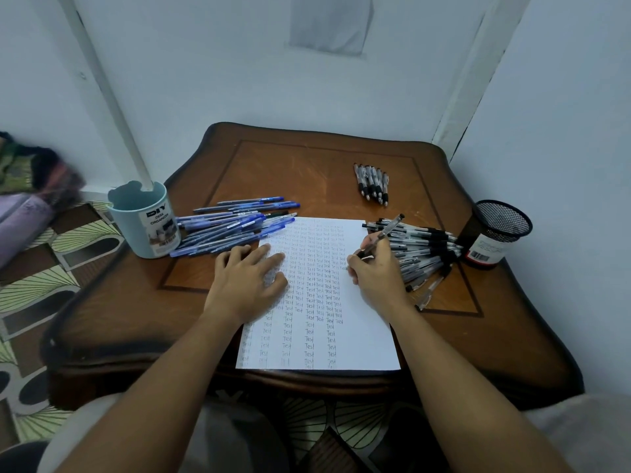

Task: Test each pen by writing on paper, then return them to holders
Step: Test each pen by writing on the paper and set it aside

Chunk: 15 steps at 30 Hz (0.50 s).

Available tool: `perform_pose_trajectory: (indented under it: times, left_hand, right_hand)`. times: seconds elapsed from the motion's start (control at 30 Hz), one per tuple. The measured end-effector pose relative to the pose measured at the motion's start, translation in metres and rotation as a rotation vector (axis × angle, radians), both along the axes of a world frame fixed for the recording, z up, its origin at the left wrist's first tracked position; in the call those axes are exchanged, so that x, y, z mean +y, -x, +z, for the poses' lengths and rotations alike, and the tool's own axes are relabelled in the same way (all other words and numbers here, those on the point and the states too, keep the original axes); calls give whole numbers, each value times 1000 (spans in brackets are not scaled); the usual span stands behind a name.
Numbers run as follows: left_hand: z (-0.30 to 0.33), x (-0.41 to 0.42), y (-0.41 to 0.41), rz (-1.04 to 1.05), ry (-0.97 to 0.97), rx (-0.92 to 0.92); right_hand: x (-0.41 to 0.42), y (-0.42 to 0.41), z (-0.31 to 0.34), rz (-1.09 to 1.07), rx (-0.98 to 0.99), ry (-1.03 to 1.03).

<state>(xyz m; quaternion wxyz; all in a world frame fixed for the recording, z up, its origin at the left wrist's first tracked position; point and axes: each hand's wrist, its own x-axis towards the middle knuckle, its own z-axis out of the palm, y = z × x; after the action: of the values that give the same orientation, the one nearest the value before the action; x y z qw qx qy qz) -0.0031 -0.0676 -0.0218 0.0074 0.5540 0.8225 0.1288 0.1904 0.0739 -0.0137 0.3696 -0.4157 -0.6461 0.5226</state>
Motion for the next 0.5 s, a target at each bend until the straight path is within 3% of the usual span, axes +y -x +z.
perform_pose_trajectory:
  times: [0.23, 0.5]
  left_hand:
    - [1, 0, 1, -7, 4, -11]
    - [2, 1, 0, -1, -1, -14]
  right_hand:
    - [0, 0, 0, -1, -9, 11]
    - [-9, 1, 13, -6, 167, 137]
